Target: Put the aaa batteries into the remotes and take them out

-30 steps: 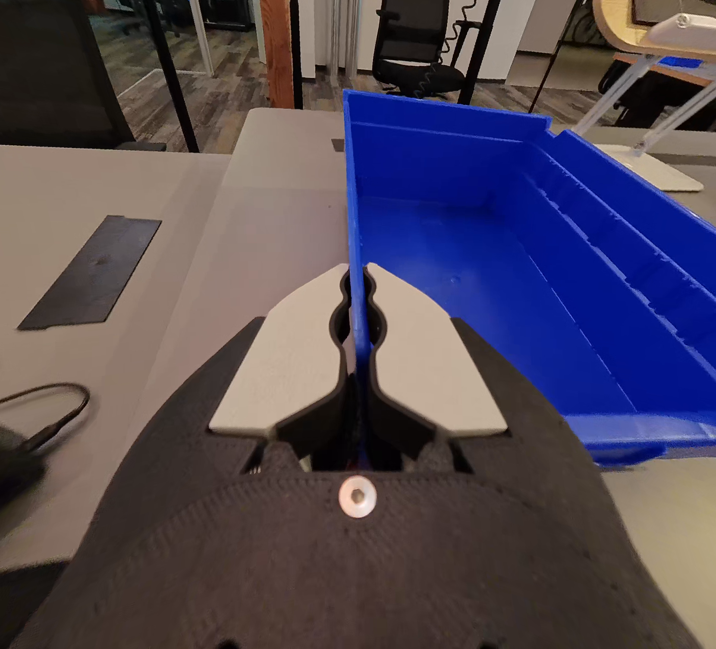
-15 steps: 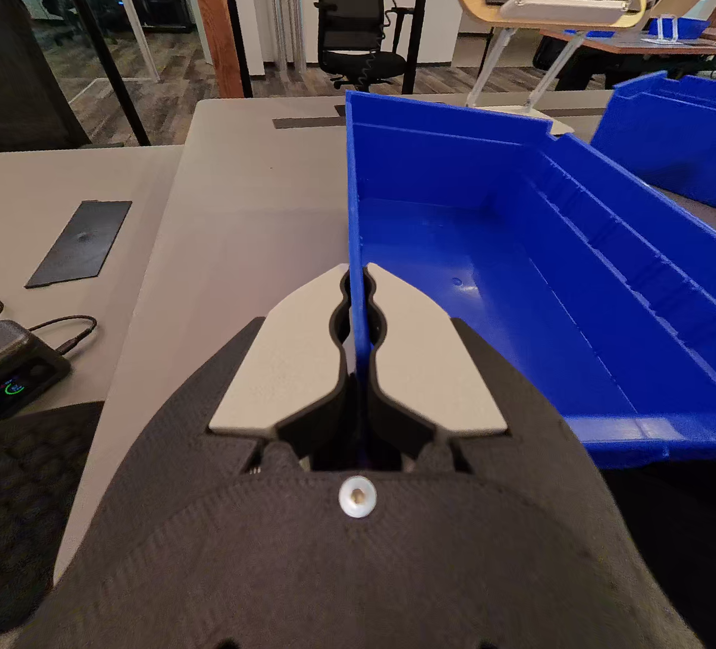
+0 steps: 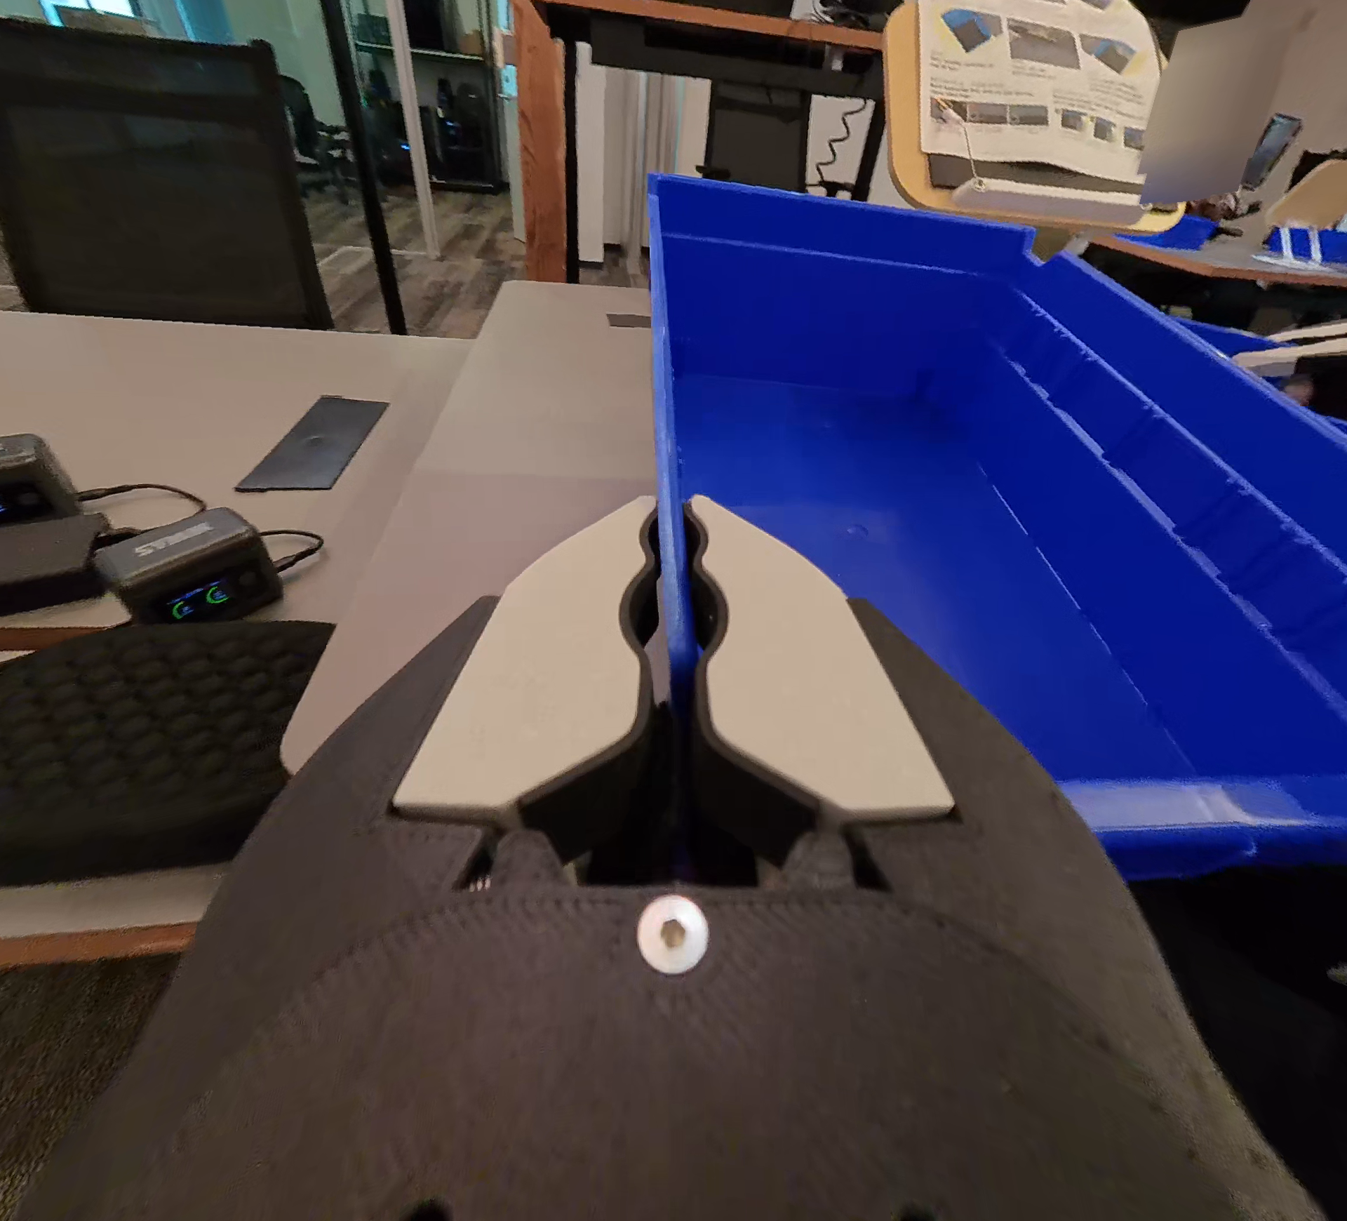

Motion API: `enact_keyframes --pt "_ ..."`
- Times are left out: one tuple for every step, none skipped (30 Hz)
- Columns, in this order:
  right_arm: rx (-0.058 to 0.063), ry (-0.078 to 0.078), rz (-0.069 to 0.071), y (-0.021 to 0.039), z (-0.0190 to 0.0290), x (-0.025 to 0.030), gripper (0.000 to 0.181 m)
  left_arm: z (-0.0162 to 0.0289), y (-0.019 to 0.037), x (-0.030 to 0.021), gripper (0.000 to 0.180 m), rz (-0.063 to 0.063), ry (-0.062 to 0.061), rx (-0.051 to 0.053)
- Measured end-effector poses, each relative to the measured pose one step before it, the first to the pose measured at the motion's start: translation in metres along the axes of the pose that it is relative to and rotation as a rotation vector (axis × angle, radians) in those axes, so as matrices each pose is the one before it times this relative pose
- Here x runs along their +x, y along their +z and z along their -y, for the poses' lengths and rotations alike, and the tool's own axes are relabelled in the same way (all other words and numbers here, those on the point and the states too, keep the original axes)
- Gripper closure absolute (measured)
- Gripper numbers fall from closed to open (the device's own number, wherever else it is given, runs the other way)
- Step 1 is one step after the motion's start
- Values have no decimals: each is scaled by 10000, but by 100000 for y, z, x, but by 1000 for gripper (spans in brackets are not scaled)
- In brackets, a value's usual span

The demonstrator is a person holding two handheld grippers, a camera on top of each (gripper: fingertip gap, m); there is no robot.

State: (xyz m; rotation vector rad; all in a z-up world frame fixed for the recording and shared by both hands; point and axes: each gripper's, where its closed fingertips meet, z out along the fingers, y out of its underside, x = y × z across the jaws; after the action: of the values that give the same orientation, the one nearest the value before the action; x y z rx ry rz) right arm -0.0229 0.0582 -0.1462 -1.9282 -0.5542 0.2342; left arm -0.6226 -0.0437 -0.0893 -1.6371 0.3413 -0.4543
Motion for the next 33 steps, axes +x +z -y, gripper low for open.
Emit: enact_keyframes --pt "21 -89 35 1337 678 -666 175 91 -317 -253 176 125 -95 91" --pt "66 29 73 1339 708 -631 175 87 -251 -276 176 105 -82 92" --pt "-25 60 124 1398 620 -584 177 107 -212 -325 176 102 -27 78" --pt "-45 -30 23 1425 625 -394 175 152 -194 -319 176 76 -21 101" --pt "1 -14 16 1443 672 -358 176 190 -124 -263 176 79 -19 123" --pt "29 127 84 1464 689 -432 176 129 -88 -236 176 114 -51 101" --pt "-6 45 -27 1465 666 -358 177 88 -99 -218 176 95 -125 86" --pt "-8 -65 -135 1423 676 -253 175 86 -145 -129 176 60 -99 73" --pt "22 103 -69 1410 665 -251 177 122 -196 -68 176 36 3 63" --pt "5 190 -55 1372 618 -249 177 153 -205 16 176 -18 40 60" --pt "-51 -134 -227 1326 603 -278 176 105 -186 56 176 -63 41 35" --pt "-53 -62 -198 1275 588 -376 176 64 -130 84 176 -83 25 25" --pt "-2 217 -34 1235 586 -410 175 55 -112 112 176 -88 -17 25" --pt "5 226 -40 1219 549 -310 175 48 -123 202 176 -79 -2 -1" --pt "21 204 -100 1152 506 -245 174 71 -142 275 176 -68 39 6" --pt "46 284 -18 1072 493 -488 174 62 -158 323 176 -63 39 19" --pt "25 177 -55 989 421 -584 173 -23 -127 416 176 -58 32 -7" --pt "57 70 -98 827 401 -693 171 -63 -91 485 176 -55 24 -9" --pt "33 95 11 723 368 -925 167 -65 -34 555 176 -59 26 3" --pt "-79 208 285 571 223 -1269 159 -81 61 621 176 -71 23 -13" --pt "-67 338 576 273 166 -1566 149 -126 164 670 176 -76 -40 -17" --pt "23 439 591 37 103 -1349 142 -204 254 688 176 -87 -99 -32" --pt "70 268 487 -157 106 -901 137 -229 306 701 176 -96 -103 -48" --pt "368 175 212 -663 625 -235 141 -183 337 720 176 -106 -72 -21" --pt "537 31 331 -1071 1081 -279 145 -167 405 813 176 -119 -36 -17" --pt "56 -85 291 -1095 702 -199 146 -168 529 829 176 -104 -54 -52" --pt "-120 -147 382 -1309 532 -362 149 -193 679 842 176 -105 -109 -105" --pt "80 -174 204 -1738 675 -227 147 -204 842 923 176 -138 -105 -125" --pt "140 -175 132 -2037 568 -237 145 -154 964 1042 176 -154 -12 -65" --pt "-17 -105 148 -2148 180 -200 142 -160 1050 1106 176 -146 37 -50" --pt "34 25 64 -2334 34 -39 138 -283 1194 1126 176 -154 -9 -149" --pt "227 63 108 -2632 78 -143 139 -315 1281 1151 176 -174 -24 -166" --pt "119 31 -91 -2678 -203 158 139 -289 1372 1179 176 -185 15 -74"
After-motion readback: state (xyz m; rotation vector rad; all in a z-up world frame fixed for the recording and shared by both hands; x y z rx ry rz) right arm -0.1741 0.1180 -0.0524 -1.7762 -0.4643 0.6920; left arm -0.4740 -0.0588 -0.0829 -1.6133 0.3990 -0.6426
